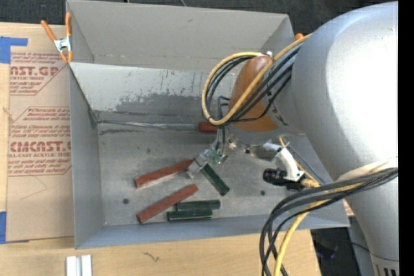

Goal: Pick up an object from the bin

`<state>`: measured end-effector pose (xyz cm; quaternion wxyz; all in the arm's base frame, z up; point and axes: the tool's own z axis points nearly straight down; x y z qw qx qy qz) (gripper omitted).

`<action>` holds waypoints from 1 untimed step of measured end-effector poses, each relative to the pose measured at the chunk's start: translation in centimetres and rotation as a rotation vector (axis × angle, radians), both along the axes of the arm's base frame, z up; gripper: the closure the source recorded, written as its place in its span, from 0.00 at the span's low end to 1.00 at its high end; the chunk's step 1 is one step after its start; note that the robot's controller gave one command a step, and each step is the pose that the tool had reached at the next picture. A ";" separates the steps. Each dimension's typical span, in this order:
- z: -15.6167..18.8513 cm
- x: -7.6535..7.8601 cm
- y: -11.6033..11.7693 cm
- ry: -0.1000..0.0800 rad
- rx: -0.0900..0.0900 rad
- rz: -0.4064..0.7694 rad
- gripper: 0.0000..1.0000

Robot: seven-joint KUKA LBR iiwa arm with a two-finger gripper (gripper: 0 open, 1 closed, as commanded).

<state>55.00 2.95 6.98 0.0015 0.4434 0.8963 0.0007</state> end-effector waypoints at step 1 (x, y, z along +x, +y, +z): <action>0.1 -0.2 -0.1 0.003 -0.001 0.000 1.00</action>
Offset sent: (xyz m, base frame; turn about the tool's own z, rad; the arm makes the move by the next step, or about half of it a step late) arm 0.0000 0.0000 0.0000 0.0000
